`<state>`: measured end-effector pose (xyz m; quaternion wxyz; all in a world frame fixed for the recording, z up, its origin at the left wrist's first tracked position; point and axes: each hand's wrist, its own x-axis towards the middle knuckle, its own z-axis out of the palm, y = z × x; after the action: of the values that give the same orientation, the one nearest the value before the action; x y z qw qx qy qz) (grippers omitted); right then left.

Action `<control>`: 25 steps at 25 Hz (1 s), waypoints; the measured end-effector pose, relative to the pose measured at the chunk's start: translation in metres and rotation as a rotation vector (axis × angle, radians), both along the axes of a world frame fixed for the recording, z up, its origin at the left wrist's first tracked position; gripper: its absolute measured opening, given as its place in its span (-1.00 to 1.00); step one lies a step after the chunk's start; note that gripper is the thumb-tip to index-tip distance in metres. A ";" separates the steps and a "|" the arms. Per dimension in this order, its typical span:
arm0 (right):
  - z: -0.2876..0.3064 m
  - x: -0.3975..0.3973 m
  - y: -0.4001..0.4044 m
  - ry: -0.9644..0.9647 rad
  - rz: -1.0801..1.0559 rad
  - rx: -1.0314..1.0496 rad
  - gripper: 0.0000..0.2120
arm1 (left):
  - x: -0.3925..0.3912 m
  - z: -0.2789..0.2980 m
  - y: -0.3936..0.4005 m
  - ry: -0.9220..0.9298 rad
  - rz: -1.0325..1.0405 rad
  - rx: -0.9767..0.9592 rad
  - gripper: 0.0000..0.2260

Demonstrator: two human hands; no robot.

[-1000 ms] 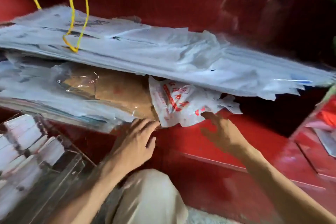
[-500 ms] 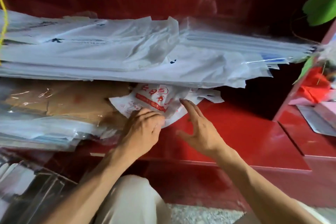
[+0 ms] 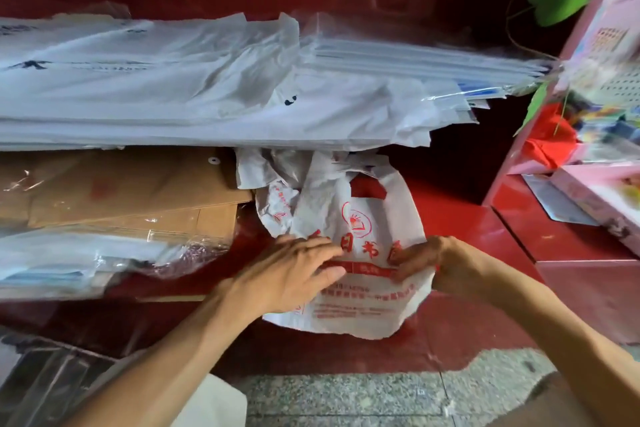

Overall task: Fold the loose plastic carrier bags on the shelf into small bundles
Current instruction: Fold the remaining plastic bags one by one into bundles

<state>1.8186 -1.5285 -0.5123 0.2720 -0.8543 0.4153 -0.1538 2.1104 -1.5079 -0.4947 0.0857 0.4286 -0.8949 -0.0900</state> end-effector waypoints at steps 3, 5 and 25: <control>-0.003 -0.033 0.014 -0.013 -0.130 -0.123 -0.70 | -0.021 -0.014 -0.007 0.051 0.069 -0.014 -0.71; -0.009 -0.049 0.021 0.107 -0.176 -0.326 -0.55 | -0.026 -0.021 -0.008 0.034 0.070 -0.078 -0.81; 0.002 -0.046 0.007 -0.199 -0.735 0.202 -0.62 | -0.008 -0.032 -0.005 0.599 0.590 0.321 -0.80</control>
<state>1.7723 -1.5213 -0.5099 0.3205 -0.5986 0.6782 -0.2811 2.1028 -1.5132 -0.5263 0.2954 0.6285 -0.6447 -0.3195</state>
